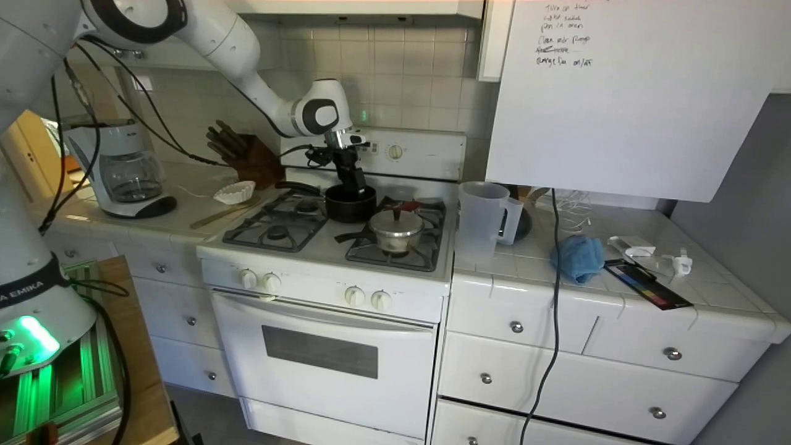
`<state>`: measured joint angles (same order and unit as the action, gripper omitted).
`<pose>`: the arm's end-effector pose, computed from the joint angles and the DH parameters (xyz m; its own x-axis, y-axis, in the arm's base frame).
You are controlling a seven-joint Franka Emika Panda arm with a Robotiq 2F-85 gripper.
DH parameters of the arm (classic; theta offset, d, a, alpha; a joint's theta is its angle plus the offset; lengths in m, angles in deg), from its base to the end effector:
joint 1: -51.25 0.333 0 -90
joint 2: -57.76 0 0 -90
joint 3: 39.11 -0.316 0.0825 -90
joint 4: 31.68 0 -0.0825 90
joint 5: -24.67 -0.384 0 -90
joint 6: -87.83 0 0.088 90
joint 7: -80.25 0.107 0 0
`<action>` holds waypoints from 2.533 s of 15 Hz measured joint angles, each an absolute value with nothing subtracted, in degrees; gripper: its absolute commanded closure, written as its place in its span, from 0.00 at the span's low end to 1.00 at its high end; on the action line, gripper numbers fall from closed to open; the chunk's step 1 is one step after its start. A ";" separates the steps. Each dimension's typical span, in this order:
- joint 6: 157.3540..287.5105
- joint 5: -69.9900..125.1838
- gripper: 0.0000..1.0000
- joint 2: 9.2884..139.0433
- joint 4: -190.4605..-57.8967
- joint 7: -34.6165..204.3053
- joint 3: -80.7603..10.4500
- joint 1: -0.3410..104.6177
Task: Remove the chip packet from the pot, then put the pot on plate
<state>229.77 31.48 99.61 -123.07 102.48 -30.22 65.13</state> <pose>0.7081 0.0788 0.2227 0.9677 -0.1490 0.2035 -0.1759 -0.9770 0.1208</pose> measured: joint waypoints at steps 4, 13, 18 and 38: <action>233.79 31.45 0.00 102.53 -123.06 103.64 -30.88 65.20; 238.67 31.44 0.77 105.38 -122.93 105.16 -30.86 65.82; 240.23 31.44 1.00 105.38 -122.84 105.43 -30.52 66.32; 241.37 15.07 0.99 96.40 -132.76 94.05 -45.29 52.03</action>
<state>241.37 15.07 96.40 -132.76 94.05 -45.29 52.03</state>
